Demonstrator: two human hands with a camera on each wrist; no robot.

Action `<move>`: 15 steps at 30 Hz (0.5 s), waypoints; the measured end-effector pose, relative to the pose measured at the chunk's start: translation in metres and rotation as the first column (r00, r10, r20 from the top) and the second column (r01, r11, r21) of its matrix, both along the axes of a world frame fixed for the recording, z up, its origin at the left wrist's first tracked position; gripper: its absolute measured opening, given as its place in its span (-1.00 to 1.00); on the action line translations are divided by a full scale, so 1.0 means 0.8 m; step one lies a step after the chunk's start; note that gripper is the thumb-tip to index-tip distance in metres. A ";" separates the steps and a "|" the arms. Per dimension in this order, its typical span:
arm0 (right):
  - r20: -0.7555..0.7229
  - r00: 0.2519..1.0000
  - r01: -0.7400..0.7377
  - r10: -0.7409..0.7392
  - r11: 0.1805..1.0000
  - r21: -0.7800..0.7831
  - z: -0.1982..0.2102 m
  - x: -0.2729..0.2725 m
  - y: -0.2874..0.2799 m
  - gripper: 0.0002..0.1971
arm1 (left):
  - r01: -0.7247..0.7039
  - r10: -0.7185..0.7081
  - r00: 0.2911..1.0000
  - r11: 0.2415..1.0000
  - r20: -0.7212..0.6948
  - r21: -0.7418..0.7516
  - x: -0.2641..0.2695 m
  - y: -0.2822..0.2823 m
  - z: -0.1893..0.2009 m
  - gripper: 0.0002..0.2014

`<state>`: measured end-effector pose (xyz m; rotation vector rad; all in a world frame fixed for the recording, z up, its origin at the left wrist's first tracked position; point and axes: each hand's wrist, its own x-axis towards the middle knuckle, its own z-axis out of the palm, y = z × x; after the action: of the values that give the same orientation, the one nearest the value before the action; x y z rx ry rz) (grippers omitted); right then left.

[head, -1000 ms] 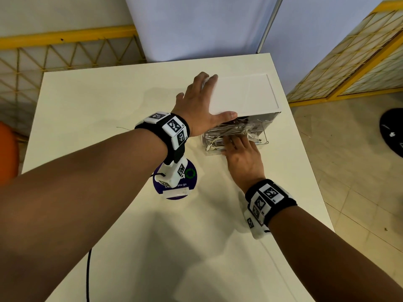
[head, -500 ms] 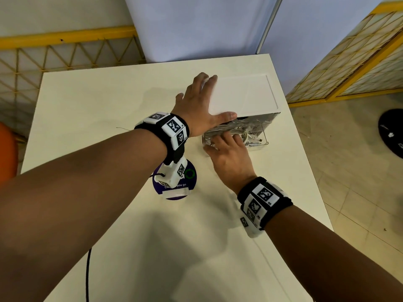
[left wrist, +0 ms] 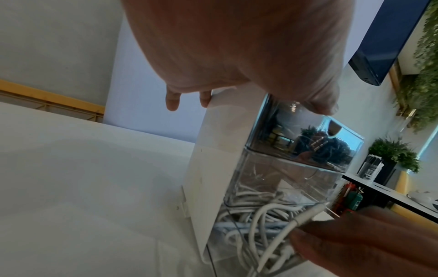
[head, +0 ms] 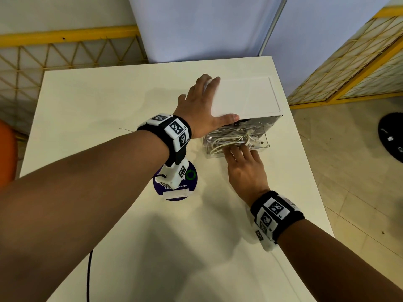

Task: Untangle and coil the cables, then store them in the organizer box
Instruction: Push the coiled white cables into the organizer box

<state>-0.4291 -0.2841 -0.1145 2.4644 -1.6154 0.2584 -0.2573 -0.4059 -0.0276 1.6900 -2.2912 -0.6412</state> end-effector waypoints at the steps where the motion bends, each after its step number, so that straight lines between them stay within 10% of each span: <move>1: -0.025 1.000 0.020 -0.020 0.999 0.028 -0.002 0.000 0.005 -0.55 | 0.002 -0.002 1.000 1.000 0.002 -0.002 0.000 0.000 0.000 0.19; 15: -0.030 0.996 0.088 -0.085 0.987 0.134 0.014 0.010 -0.020 -0.55 | 0.000 0.000 1.000 1.000 -0.017 -0.026 -0.001 0.001 0.001 0.19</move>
<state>-0.4212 -0.3002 -0.1032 2.4748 -1.7792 0.1094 -0.2584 -0.4049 -0.0266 1.6662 -2.2780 -0.6208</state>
